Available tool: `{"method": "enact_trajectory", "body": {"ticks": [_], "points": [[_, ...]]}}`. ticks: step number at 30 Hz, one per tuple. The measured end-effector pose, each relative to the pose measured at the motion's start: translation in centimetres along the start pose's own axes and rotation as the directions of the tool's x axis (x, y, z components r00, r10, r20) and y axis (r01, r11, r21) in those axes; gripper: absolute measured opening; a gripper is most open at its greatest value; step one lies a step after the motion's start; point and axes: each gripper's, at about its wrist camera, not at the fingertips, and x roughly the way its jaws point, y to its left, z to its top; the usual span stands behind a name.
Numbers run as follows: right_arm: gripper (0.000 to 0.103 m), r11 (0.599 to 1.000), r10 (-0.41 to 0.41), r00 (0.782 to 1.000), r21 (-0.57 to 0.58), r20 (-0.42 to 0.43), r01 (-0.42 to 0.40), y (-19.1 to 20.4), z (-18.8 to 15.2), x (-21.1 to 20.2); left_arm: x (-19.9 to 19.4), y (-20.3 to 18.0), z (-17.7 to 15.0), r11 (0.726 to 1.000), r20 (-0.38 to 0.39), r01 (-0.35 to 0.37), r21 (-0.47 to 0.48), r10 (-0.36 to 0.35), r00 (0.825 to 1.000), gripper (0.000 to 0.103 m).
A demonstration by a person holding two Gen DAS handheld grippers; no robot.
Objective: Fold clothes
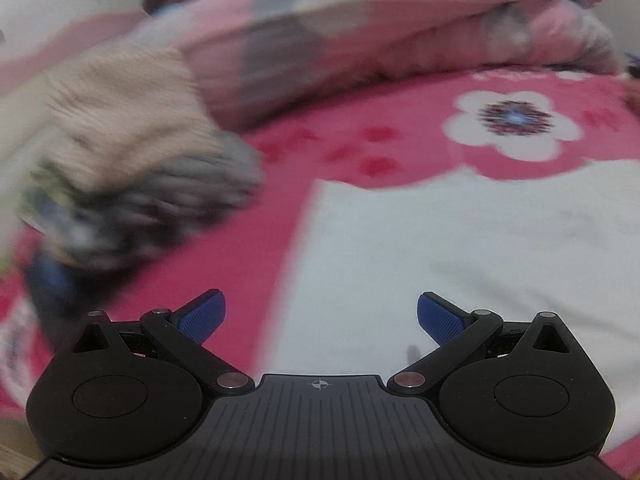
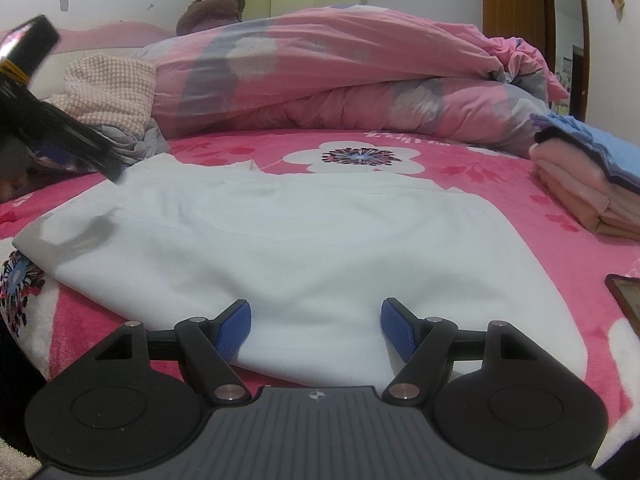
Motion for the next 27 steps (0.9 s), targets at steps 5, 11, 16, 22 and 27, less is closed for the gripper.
{"method": "enact_trajectory", "body": {"ticks": [5, 11, 16, 22, 27], "points": [[0.076, 1.000, 0.000, 1.000, 0.006, 0.006, 0.000, 0.1, -0.1, 0.0, -0.9, 4.4, 0.6, 0.985, 0.056, -0.165, 0.048, 0.162, 0.985, 0.103], [0.078, 1.000, -0.010, 1.000, 0.001, -0.006, 0.010, 0.3, 0.2, 0.2, -0.2, 3.9, -1.9, 0.999, -0.003, -0.033, -0.012, 0.033, 0.999, 0.103], [0.078, 1.000, -0.017, 0.999, -0.010, -0.029, 0.017, 0.5, 0.7, 0.4, -0.1, 0.3, -3.6, 0.989, 0.042, 0.124, -0.082, -0.121, 0.992, 0.103], [0.078, 0.999, -0.034, 0.998, -0.027, -0.048, 0.033, 0.8, 1.1, 0.5, 0.3, -2.9, -4.0, 0.968, 0.077, 0.231, -0.094, -0.224, 0.971, 0.103], [0.078, 0.999, -0.053, 0.998, -0.012, -0.022, 0.053, 0.8, 2.0, 0.0, 0.6, -4.2, -4.5, 0.967, 0.079, 0.244, -0.066, -0.239, 0.968, 0.103]]}}
